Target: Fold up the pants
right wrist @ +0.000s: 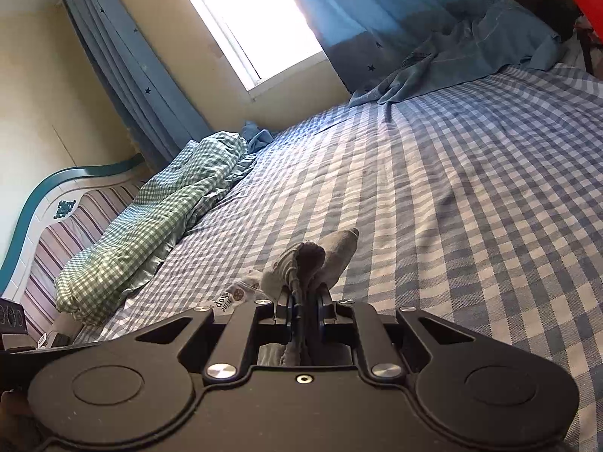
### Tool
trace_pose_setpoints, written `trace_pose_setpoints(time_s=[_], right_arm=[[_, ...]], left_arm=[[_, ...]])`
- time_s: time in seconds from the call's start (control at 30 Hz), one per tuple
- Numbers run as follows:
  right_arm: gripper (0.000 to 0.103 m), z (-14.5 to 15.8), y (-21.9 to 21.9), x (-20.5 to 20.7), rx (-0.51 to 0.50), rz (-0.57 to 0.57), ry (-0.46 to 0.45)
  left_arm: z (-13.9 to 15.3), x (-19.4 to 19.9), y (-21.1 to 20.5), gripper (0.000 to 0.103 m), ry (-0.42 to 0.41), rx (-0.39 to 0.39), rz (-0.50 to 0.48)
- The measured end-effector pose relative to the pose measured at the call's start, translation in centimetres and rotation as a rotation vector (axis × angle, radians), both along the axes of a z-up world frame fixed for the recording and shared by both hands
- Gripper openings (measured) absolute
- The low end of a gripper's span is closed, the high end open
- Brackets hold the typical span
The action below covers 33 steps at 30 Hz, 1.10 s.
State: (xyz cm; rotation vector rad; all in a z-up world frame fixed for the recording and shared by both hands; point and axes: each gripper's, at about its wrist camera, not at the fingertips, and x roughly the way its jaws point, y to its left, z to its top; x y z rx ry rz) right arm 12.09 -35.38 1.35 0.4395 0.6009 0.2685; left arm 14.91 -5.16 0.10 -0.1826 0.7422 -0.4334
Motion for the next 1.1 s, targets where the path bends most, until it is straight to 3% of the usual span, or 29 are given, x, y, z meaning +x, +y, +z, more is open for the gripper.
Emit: trace_pose_setpoints(time_s=[0.33,0.73,0.93,1.1], right_arm=[[0.012,2.1,7.4,4.8,0.009,0.106,-0.031],[0.012,1.2,23.6,14.5,0.042,0.272,-0.046],[0.012,-1.0,28.1,17.3,0.059,0.302,-0.013],[0.012,-3.5,29.2,18.0,0.022,0.288,0.042]], left_arm=[[2.4,1.7,6.4,0.013,-0.063,0.018,0.087],[3.5,4.9,20.3,0.013,-0.105,0.051,0.331],[1.8,4.7,25.7,0.013,-0.081,0.033,0.43],[-0.9,3.3,26.9,0.013,-0.053,0.028,0.445]])
